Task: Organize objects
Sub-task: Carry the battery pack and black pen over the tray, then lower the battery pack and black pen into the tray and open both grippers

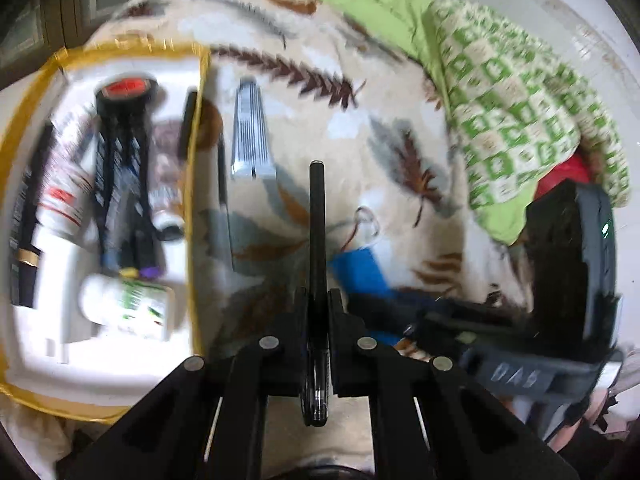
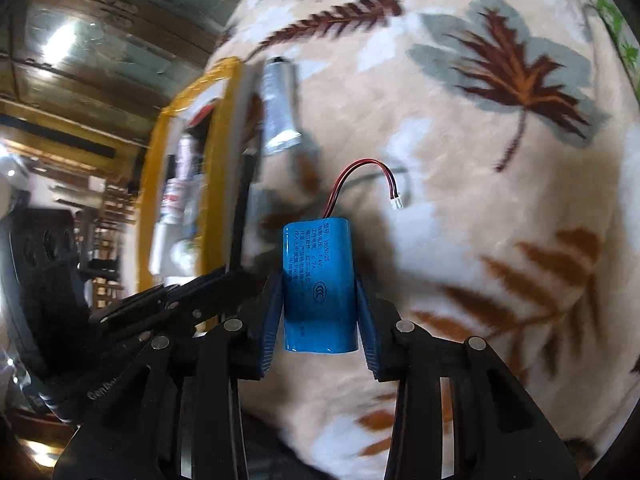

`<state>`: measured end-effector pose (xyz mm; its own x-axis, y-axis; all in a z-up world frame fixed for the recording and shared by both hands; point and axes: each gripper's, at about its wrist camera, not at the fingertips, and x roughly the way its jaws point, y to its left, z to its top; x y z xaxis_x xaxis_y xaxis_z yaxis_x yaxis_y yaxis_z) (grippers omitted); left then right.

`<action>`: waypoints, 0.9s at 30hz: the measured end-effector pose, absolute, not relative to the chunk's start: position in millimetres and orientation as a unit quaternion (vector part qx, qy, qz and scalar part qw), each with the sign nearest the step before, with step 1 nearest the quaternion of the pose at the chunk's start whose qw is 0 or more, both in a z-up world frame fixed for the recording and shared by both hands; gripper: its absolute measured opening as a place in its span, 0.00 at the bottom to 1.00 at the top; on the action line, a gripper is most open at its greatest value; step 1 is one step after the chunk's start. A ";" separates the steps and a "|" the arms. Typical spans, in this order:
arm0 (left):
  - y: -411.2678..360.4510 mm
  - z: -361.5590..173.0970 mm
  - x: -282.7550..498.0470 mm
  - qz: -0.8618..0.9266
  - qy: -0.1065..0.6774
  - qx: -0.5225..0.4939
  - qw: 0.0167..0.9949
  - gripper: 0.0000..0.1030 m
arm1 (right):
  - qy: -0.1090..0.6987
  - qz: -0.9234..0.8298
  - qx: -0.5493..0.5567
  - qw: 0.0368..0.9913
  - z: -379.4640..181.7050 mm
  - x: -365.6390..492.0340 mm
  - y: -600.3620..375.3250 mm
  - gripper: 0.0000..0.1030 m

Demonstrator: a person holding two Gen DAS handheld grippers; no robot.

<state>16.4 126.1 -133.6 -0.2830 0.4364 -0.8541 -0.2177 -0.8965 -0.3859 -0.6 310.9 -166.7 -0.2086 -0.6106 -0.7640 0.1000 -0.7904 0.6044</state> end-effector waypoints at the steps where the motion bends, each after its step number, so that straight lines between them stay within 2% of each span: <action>1: 122.4 -124.9 15.7 0.798 -0.102 -0.558 0.206 0.06 | -0.216 -0.748 0.578 0.245 -160.1 0.8 305.1 0.35; 6: 94.7 -86.0 10.7 0.812 -0.127 -0.533 0.200 0.06 | -0.208 -0.756 0.554 0.279 -125.7 0.4 274.1 0.34; 10: 52.7 -74.5 7.4 0.823 -0.133 -0.524 0.173 0.06 | -0.198 -0.760 0.542 0.299 -110.1 -5.0 253.0 0.34; 17: -8.6 -91.1 -7.7 0.816 -0.163 -0.538 0.135 0.06 | -0.183 -0.761 0.540 0.311 -103.7 -18.4 225.2 0.34; 27: -38.1 -121.7 -74.4 0.800 -0.135 -0.575 0.111 0.06 | -0.177 -0.755 0.564 0.284 -121.3 -66.9 186.1 0.34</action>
